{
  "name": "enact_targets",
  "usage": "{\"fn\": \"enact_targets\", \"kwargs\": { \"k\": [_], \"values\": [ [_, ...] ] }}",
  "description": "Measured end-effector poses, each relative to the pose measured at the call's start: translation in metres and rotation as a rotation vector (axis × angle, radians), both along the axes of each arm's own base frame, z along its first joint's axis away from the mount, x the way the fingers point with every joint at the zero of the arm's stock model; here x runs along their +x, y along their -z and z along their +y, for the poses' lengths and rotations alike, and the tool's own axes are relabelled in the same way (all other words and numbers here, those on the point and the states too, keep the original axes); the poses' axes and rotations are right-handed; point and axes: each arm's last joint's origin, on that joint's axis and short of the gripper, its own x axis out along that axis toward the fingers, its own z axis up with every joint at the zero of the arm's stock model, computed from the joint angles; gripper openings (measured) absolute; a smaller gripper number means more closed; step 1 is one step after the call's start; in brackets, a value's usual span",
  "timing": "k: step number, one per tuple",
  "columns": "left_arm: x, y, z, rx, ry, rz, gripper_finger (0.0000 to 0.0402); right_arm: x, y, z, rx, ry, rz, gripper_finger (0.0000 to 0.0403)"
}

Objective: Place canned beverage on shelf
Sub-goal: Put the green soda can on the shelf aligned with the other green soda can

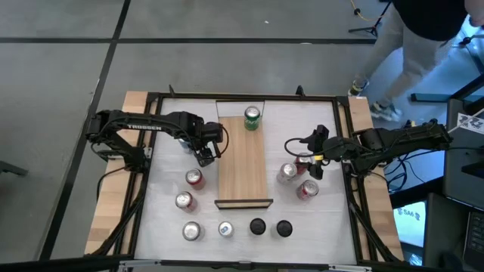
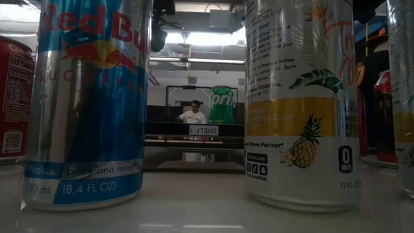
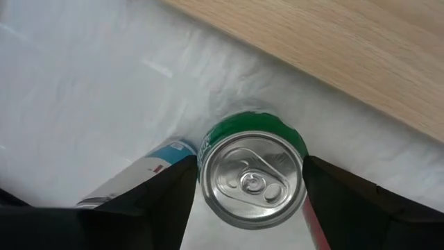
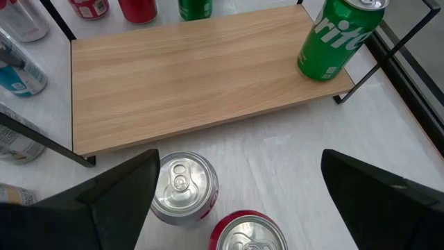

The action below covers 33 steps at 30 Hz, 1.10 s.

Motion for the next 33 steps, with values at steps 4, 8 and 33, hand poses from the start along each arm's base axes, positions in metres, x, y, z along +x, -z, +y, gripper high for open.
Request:
{"fn": "enact_targets", "kwargs": {
  "k": [4, 8, 33],
  "values": [
    [0.000, 0.000, 0.002, -0.019, -0.009, -0.002, 0.0261, 0.000, 0.000, 0.000, 0.000, 0.000, 0.000, 0.0395],
    [-0.001, 0.000, 0.007, -0.043, -0.026, -0.005, 0.0261, 0.000, 0.000, 0.000, 0.000, 0.000, 0.000, 0.0395],
    [-0.003, 0.001, 0.010, -0.108, -0.043, -0.004, 0.0261, 0.000, 0.000, 0.000, 0.000, 0.000, 0.000, 0.0395]
  ]
}}
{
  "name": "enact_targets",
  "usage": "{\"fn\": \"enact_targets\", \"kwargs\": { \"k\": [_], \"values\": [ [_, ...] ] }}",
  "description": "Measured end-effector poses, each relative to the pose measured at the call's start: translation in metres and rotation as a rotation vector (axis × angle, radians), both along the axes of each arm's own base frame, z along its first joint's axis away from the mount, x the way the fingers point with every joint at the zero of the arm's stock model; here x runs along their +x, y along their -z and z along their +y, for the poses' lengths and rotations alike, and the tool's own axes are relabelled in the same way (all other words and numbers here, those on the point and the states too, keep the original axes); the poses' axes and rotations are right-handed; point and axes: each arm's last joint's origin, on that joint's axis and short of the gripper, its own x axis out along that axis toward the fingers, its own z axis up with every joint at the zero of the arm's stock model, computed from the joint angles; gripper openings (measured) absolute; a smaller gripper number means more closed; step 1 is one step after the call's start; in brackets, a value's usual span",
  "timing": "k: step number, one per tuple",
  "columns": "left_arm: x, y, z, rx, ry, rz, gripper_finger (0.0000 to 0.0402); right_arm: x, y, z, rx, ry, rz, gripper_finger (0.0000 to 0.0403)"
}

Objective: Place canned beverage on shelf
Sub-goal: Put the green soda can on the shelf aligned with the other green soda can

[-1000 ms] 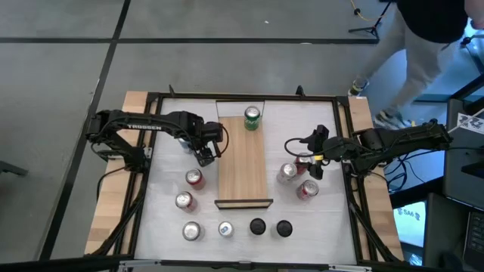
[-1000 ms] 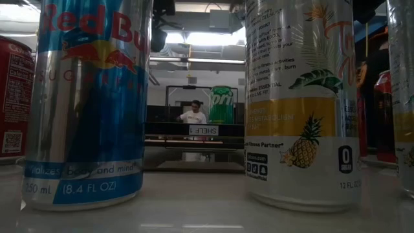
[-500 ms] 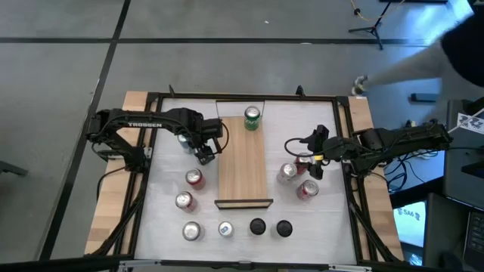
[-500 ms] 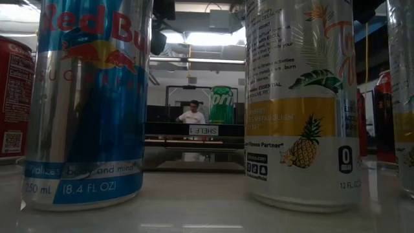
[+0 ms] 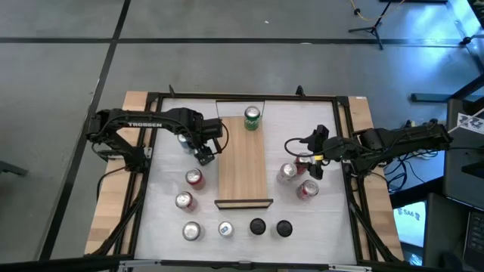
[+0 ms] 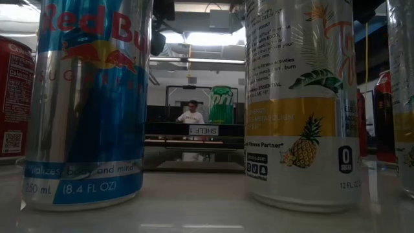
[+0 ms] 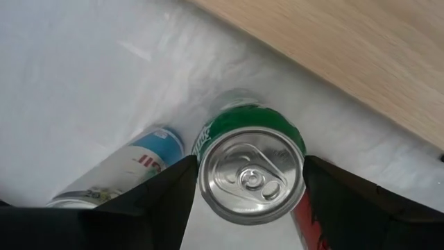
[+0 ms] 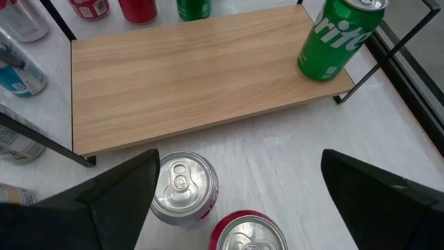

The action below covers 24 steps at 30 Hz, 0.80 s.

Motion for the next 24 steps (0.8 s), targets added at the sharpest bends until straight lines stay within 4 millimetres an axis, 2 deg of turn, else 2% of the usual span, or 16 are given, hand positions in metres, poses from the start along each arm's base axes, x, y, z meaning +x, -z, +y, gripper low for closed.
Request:
{"fn": "enact_targets", "kwargs": {
  "k": [16, 24],
  "values": [
    [0.000, 0.000, 0.001, -0.010, -0.032, -0.001, 0.0261, 0.000, 0.000, 0.000, 0.000, 0.000, 0.000, 0.0395],
    [0.004, -0.014, 0.002, 0.000, -0.032, -0.047, 0.0261, 0.000, 0.000, 0.000, 0.000, 0.000, 0.000, 0.0395]
  ]
}}
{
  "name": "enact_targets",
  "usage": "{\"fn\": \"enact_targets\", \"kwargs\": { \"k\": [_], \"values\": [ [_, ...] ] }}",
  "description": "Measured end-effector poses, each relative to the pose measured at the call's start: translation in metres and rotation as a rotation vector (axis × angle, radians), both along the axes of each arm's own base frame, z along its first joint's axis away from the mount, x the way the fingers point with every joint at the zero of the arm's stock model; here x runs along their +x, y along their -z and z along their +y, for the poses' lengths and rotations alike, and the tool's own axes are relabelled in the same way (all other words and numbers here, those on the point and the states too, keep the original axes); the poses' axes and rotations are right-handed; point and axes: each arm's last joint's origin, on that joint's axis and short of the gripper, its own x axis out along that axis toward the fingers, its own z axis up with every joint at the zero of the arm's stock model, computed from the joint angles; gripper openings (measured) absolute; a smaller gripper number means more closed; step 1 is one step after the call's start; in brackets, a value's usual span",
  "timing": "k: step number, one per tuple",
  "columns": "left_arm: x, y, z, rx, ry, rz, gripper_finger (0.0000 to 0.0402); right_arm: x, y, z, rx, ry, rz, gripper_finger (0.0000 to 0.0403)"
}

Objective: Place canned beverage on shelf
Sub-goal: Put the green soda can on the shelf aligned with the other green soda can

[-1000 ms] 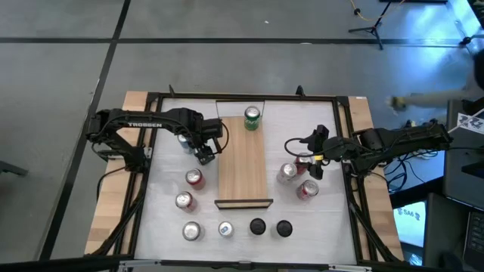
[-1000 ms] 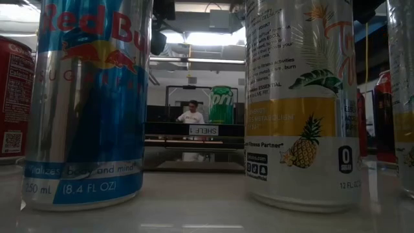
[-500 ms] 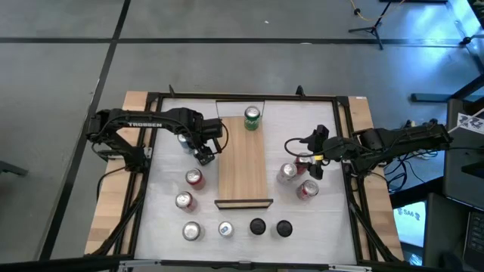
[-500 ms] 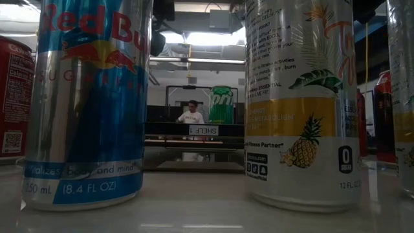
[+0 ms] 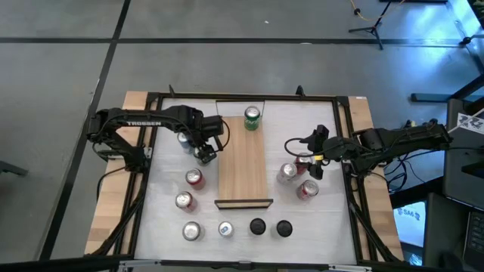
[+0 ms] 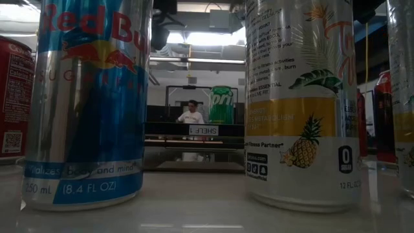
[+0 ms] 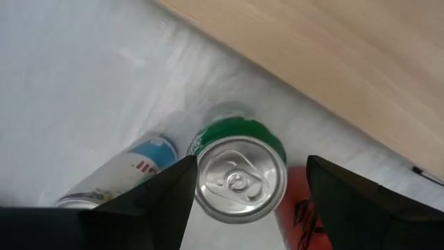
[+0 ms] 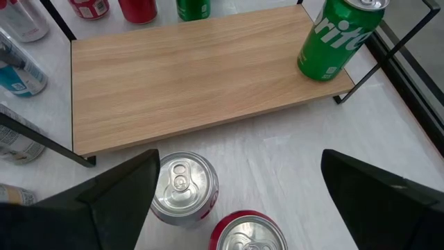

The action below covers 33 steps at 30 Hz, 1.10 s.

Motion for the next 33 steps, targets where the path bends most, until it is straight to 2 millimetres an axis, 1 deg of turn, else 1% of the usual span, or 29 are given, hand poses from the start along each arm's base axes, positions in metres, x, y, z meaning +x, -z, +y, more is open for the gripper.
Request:
{"fn": "enact_targets", "kwargs": {
  "k": [11, 20, 33],
  "values": [
    [-0.001, 0.000, -0.003, 0.015, 0.008, 0.014, 0.0261, 0.000, 0.000, 0.000, 0.001, 0.001, 0.000, 0.0395],
    [-0.004, 0.016, -0.013, 0.018, 0.018, 0.058, 0.0261, 0.000, 0.000, 0.000, 0.001, 0.001, 0.001, 0.0395],
    [-0.005, 0.026, -0.012, 0.069, 0.019, 0.057, 0.0261, 0.000, 0.000, 0.000, 0.002, 0.001, 0.000, 0.0395]
  ]
}}
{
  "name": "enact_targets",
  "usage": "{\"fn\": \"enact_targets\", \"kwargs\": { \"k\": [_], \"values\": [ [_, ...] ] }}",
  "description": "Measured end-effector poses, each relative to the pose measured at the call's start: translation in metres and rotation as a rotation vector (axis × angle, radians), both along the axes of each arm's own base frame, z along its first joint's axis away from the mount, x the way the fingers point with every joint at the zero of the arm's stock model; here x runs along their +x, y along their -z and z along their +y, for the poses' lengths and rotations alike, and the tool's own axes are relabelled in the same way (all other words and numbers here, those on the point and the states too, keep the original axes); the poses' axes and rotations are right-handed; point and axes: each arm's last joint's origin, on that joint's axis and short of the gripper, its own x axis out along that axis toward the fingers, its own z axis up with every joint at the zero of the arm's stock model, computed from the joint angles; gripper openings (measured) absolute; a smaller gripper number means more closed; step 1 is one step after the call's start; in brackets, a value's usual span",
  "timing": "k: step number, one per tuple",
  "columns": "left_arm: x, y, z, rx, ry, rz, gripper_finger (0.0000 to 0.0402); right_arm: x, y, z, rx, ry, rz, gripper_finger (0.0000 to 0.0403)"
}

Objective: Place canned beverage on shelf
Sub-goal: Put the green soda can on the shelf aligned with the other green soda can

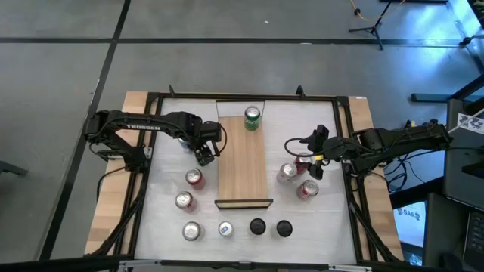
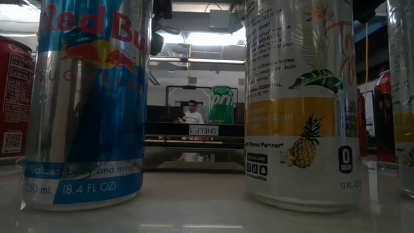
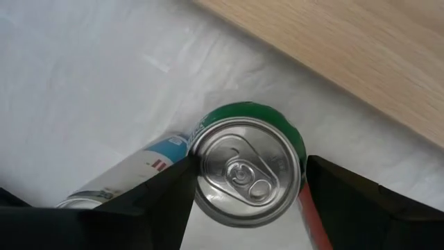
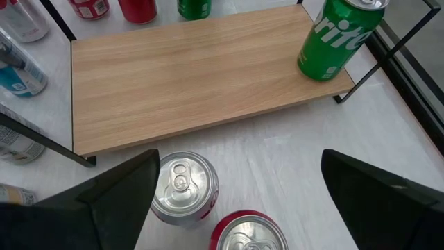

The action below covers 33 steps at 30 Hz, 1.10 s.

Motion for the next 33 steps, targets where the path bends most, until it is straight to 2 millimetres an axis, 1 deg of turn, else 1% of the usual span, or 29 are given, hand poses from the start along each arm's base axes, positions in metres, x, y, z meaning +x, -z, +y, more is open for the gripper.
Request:
{"fn": "enact_targets", "kwargs": {
  "k": [8, 12, 15, 18, 25, 33],
  "values": [
    [0.000, 0.000, -0.001, -0.020, 0.002, -0.002, 0.0261, 0.000, 0.000, 0.000, 0.000, 0.000, 0.000, 0.0395],
    [0.003, -0.009, -0.001, -0.038, 0.004, -0.006, 0.0261, 0.000, 0.000, 0.000, 0.000, 0.000, 0.000, 0.0395],
    [0.007, -0.017, -0.001, -0.040, 0.006, -0.042, 0.0261, 0.000, 0.000, 0.000, 0.000, 0.000, 0.000, 0.0395],
    [0.007, -0.020, 0.000, -0.032, 0.005, -0.047, 0.0261, 0.000, 0.000, 0.000, 0.000, 0.000, 0.000, 0.0395],
    [0.007, -0.021, 0.000, -0.032, 0.005, -0.049, 0.0261, 0.000, 0.000, 0.000, 0.000, 0.001, 0.000, 0.0395],
    [0.007, -0.022, -0.001, -0.066, 0.087, -0.050, 0.0261, 0.000, 0.000, 0.000, 0.000, 0.000, 0.000, 0.0395]
  ]
}}
